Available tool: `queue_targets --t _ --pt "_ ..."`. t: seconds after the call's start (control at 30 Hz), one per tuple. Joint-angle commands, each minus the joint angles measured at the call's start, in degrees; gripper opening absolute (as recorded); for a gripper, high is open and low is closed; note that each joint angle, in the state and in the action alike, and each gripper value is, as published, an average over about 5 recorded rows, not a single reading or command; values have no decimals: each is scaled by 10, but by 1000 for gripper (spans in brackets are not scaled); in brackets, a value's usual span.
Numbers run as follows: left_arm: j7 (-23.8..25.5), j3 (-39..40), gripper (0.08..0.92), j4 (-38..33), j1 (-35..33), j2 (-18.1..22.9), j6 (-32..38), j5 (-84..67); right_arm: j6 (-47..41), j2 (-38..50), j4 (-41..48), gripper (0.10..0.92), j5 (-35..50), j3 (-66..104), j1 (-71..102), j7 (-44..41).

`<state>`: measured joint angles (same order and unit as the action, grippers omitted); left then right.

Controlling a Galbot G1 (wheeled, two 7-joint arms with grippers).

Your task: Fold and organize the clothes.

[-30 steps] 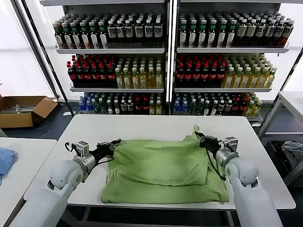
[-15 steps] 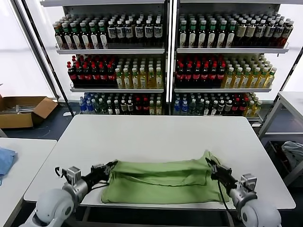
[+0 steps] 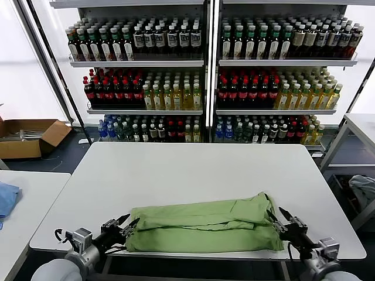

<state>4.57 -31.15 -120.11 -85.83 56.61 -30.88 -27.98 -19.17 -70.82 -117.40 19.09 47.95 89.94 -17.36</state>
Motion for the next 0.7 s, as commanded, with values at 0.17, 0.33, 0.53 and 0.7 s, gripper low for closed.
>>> queue_targets --t 0.17,0.33,0.53,0.7 --pt "-229 42 625 -21 -39 96 68 -1 181 -10 14 743 45 108 101 -37" --pt "-247 93 766 -21 -37 122 63 5 196 -22 21 818 43 106 113 -35" --pt "-257 121 821 2 -23 139 53 17 195 -23 20 823 43 101 112 -30" --pt "-266 123 818 23 -18 142 38 11 195 -24 20 823 43 99 112 -29"
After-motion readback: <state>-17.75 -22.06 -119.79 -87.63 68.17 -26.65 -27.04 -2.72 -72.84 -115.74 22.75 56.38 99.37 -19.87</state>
